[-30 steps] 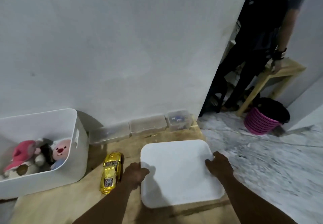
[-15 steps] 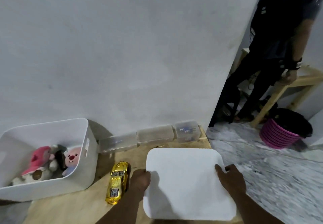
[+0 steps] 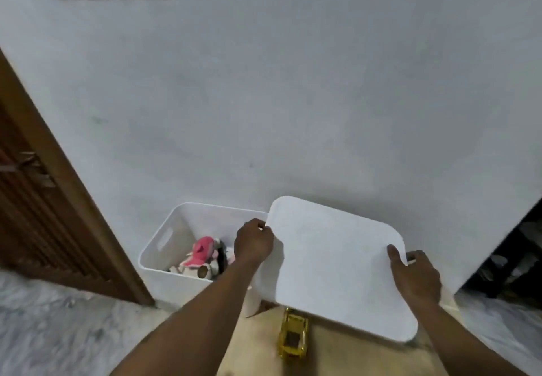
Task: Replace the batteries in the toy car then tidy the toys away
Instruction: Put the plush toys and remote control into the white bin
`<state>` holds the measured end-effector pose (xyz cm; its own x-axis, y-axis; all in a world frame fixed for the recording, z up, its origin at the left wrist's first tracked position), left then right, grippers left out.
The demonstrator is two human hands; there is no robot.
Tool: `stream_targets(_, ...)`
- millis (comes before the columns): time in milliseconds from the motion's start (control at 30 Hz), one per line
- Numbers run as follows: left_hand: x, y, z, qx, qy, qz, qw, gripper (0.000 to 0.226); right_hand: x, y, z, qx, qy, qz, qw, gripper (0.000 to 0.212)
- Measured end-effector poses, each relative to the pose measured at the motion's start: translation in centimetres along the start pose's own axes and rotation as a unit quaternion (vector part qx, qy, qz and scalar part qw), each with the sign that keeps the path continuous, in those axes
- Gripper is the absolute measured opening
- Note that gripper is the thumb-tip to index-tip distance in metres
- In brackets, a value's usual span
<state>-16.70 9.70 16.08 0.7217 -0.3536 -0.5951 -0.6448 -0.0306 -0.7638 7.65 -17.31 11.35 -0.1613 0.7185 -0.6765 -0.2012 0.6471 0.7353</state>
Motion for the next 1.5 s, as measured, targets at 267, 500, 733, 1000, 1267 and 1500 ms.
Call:
stream_targets(267,-15.7,7.0,10.5,-0.047,-0.078,0.069,0.994,0.028,13.1,14.9,-5.2,-0.065,0.124,-0.034,0.990,0.052)
stream_targets(500,-20.2,13.5,18.5,-0.074,-0.059,0.131,0.987,0.028,21.8,20.8,-7.8,-0.079,0.187,-0.103,0.974,0.060)
stream_targets(733,-18.7,16.2,21.8,-0.071,-0.018,0.171,0.982,0.024,24.2,20.9,-8.4,-0.042,0.182,-0.163,0.969,0.059)
stream_targets(1000,-17.5,16.5,24.0,-0.081,0.042,0.148,0.985,0.027,25.4,20.3,-8.3,-0.016,0.174,-0.169,0.970,0.055)
stream_targets(1267,-14.8,16.5,24.8,-0.026,0.039,0.121,0.992,0.037,26.9,21.6,-8.7,-0.104,0.130,-0.216,0.962,0.054)
stream_targets(1500,-14.2,17.1,25.7,-0.096,0.079,0.036,0.992,0.039,27.9,20.7,-8.1,-0.099,0.123,-0.217,0.963,0.053)
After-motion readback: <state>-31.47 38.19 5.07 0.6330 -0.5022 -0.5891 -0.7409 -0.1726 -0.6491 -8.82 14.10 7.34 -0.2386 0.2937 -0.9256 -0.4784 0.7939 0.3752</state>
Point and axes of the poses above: each hand's wrist, its own z-axis towards the middle knuckle, its own x-axis out of the palm, y = z × x, the point moved 5 cm from there along z, towards the middle knuckle, and after that the axes turned 9 degrees about -x, right-handed, at the moved point
